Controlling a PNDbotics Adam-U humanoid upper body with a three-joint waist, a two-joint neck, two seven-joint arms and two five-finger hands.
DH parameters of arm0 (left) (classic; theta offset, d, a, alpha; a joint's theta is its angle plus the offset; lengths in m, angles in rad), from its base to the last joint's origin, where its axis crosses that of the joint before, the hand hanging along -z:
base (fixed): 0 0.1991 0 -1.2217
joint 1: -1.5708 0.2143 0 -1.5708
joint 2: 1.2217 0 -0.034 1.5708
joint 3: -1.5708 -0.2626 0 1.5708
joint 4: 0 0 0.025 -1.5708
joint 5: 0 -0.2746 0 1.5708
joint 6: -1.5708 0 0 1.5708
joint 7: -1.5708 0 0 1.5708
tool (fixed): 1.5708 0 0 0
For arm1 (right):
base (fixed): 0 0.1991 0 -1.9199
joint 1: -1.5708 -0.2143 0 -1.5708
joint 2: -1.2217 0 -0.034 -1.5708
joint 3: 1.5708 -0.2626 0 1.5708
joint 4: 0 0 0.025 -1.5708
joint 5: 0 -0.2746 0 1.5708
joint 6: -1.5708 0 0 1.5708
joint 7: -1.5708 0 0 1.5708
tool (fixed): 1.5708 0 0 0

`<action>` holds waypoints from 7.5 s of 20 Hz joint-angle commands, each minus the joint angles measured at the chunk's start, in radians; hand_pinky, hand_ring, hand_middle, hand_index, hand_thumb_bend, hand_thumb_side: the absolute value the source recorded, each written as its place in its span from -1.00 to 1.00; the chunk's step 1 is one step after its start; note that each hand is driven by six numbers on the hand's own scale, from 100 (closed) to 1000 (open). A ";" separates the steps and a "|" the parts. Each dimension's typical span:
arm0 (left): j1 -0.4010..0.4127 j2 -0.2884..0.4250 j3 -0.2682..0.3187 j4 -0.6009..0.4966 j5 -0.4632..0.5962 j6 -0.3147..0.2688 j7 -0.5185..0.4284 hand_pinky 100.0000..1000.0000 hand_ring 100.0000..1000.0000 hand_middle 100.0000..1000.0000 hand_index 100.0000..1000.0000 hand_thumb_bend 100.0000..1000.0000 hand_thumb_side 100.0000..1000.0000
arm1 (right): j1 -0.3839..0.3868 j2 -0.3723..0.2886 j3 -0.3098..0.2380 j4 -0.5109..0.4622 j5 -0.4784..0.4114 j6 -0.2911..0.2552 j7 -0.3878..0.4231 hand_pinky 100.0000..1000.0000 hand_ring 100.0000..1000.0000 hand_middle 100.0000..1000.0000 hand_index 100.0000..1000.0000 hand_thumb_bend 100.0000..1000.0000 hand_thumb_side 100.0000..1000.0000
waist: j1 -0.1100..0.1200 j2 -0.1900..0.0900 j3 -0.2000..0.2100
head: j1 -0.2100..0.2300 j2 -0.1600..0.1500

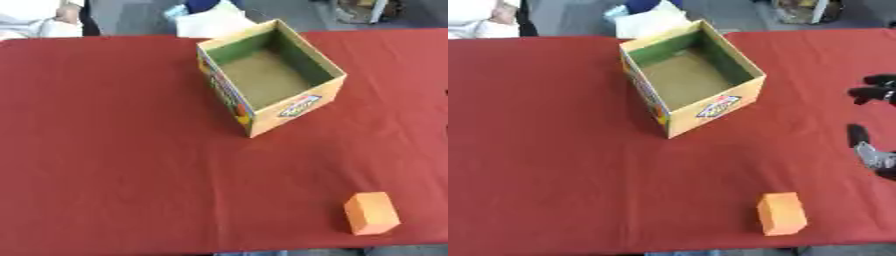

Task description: Pick up objects on the table and place them in the box.

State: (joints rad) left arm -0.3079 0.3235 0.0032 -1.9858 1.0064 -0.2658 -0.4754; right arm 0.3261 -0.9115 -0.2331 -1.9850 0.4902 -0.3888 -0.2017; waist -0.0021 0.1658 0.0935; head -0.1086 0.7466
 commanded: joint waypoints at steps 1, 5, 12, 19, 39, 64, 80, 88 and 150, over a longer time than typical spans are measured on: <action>-0.005 0.020 0.012 -0.014 -0.003 -0.001 0.002 0.27 0.86 1.00 0.79 -0.94 0.29 | 0.002 -0.030 -0.005 -0.015 -0.007 0.006 -0.001 0.48 0.70 0.20 0.63 -1.00 0.29 | -0.006 -0.015 -0.002 | 0.003 0.013; -0.001 0.023 0.013 -0.014 -0.004 0.002 0.007 0.26 0.84 1.00 0.77 -0.95 0.29 | 0.007 -0.042 0.013 -0.015 -0.012 0.021 0.016 0.48 0.70 0.22 0.63 -1.00 0.39 | -0.012 -0.024 -0.004 | 0.005 0.022; 0.004 0.028 0.015 -0.014 -0.008 0.000 0.008 0.25 0.84 1.00 0.76 -0.99 0.28 | 0.003 -0.079 0.062 -0.015 -0.028 0.059 0.061 0.49 0.72 0.26 0.64 -1.00 0.57 | -0.014 -0.030 -0.011 | 0.020 0.023; 0.007 0.029 0.013 -0.014 -0.015 -0.003 -0.004 0.25 0.84 1.00 0.75 -1.00 0.26 | -0.034 -0.114 0.115 -0.015 -0.045 0.089 0.104 0.49 0.72 0.28 0.64 -1.00 0.61 | -0.012 -0.029 -0.015 | 0.015 0.023; 0.012 0.028 0.010 -0.014 -0.039 0.011 -0.015 0.23 0.84 1.00 0.73 -1.00 0.25 | -0.073 -0.112 0.190 -0.015 -0.130 0.100 0.273 0.52 0.76 0.24 0.71 -0.94 0.16 | -0.022 -0.031 -0.016 | 0.011 0.023; 0.018 0.027 0.007 -0.014 -0.063 0.031 -0.014 0.22 0.85 1.00 0.69 -1.00 0.25 | -0.086 -0.056 0.239 -0.015 -0.068 0.079 0.478 0.67 0.84 0.39 0.82 -0.55 -0.16 | -0.036 -0.040 -0.015 | 0.016 0.023; 0.025 0.031 0.003 -0.014 -0.076 0.041 -0.020 0.21 0.85 1.00 0.67 -1.00 0.24 | -0.092 -0.027 0.279 -0.015 0.000 0.103 0.541 0.71 0.84 0.45 0.83 -0.47 -0.10 | -0.047 -0.044 -0.024 | 0.016 0.023; 0.029 0.029 0.001 -0.014 -0.082 0.049 -0.024 0.21 0.85 1.00 0.66 -1.00 0.25 | -0.104 0.002 0.301 -0.015 0.056 0.128 0.569 0.72 0.84 0.48 0.84 -0.45 -0.06 | -0.049 -0.046 -0.025 | 0.010 0.023; 0.033 0.008 0.002 -0.014 -0.113 0.063 -0.045 0.18 0.84 1.00 0.62 -1.00 0.24 | -0.140 -0.073 0.209 -0.015 -0.008 0.238 0.504 0.60 0.62 -0.02 0.41 -0.77 -0.17 | -0.037 -0.031 -0.022 | 0.003 0.023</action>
State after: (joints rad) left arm -0.2667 0.3228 0.0020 -1.9858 0.8963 -0.2038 -0.5199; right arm 0.1939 -0.9368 0.0008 -1.9801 0.4963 -0.1501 0.3152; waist -0.0387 0.1467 0.0715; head -0.1039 0.7635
